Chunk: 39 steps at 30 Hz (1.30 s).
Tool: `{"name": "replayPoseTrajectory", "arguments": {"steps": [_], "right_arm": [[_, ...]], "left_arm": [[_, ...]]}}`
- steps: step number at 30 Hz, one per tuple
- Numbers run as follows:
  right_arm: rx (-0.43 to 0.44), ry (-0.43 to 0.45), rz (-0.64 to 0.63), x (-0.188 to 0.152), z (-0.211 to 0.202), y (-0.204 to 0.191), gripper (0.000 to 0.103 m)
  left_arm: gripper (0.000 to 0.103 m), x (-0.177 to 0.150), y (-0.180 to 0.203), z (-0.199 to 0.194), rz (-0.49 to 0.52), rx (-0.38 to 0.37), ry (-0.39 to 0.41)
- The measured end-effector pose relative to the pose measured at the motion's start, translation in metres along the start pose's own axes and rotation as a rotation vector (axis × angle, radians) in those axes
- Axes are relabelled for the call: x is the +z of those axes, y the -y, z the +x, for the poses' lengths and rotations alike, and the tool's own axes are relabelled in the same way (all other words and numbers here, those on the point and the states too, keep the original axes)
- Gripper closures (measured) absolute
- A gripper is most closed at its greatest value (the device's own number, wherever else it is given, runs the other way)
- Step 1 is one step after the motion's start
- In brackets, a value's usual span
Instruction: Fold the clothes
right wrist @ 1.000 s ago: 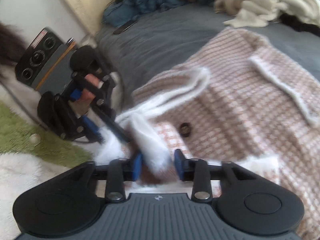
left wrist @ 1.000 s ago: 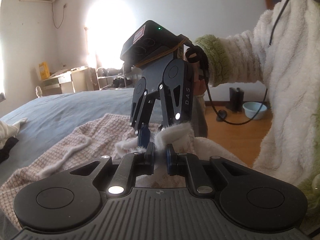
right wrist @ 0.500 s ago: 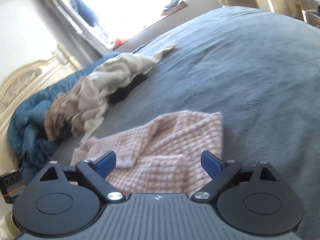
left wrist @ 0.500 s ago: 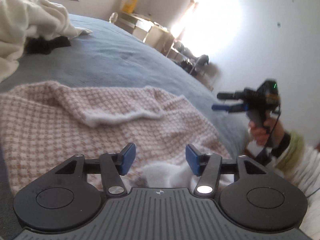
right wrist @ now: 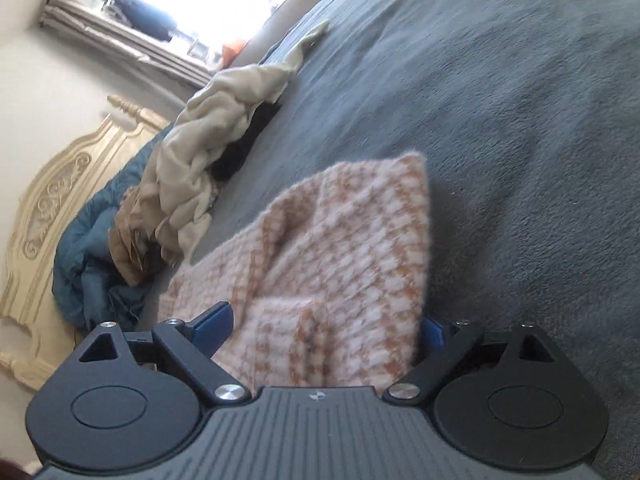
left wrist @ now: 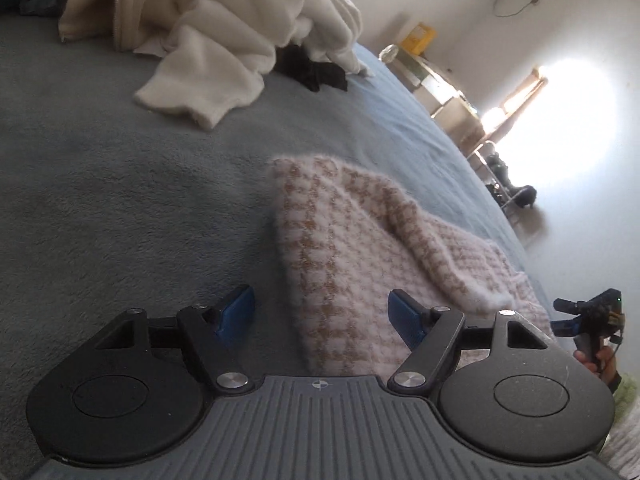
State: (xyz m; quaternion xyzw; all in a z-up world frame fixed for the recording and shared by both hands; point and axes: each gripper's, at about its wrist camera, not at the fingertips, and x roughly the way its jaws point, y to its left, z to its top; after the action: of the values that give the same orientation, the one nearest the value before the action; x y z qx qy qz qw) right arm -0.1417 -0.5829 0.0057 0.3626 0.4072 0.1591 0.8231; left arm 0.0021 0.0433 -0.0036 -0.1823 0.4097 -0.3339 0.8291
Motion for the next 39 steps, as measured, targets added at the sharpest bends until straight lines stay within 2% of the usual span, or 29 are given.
{"name": "replayPoseTrajectory", "arguments": {"steps": [3, 7, 9, 10, 11, 13, 15, 18, 20, 29, 35, 39], "right_arm": [[0.027, -0.029, -0.027, -0.002, 0.009, -0.009, 0.015], [-0.062, -0.008, -0.13, -0.009, 0.023, -0.029, 0.043], [-0.106, 0.014, -0.173, -0.015, 0.023, -0.037, 0.054], [-0.132, 0.022, -0.199, -0.019, 0.023, -0.044, 0.059], [-0.16, 0.034, -0.233, -0.022, 0.022, -0.052, 0.063], [-0.246, 0.063, -0.351, -0.031, 0.024, -0.074, 0.07], [-0.332, 0.089, -0.473, -0.042, 0.025, -0.096, 0.072], [-0.384, 0.125, -0.528, -0.046, 0.023, -0.111, 0.075], [-0.395, 0.144, -0.536, -0.045, 0.019, -0.115, 0.077], [-0.401, 0.229, -0.509, -0.017, 0.019, -0.117, 0.081], [-0.401, 0.262, -0.546, -0.013, 0.019, -0.129, 0.081], [-0.401, 0.286, -0.559, -0.003, 0.022, -0.135, 0.081]], "left_arm": [[0.028, 0.0, 0.001, 0.008, -0.022, -0.089, -0.009], [0.029, -0.004, 0.001, 0.021, -0.075, -0.146, 0.02], [0.037, -0.007, 0.003, 0.021, -0.092, -0.142, 0.047], [0.05, -0.009, 0.004, 0.02, -0.09, -0.123, 0.06], [0.068, -0.01, 0.006, 0.021, -0.084, -0.094, 0.068], [0.079, -0.012, 0.004, 0.021, -0.108, -0.087, 0.084], [0.085, -0.013, 0.001, 0.017, -0.15, -0.107, 0.12], [0.09, -0.013, 0.006, 0.008, -0.153, -0.132, 0.203], [0.091, -0.01, 0.011, 0.005, -0.14, -0.139, 0.232], [0.091, 0.01, 0.013, 0.007, -0.15, -0.164, 0.276], [0.091, 0.019, 0.024, 0.002, -0.083, -0.181, 0.311], [0.091, 0.032, 0.025, 0.003, -0.078, -0.19, 0.333]]}}
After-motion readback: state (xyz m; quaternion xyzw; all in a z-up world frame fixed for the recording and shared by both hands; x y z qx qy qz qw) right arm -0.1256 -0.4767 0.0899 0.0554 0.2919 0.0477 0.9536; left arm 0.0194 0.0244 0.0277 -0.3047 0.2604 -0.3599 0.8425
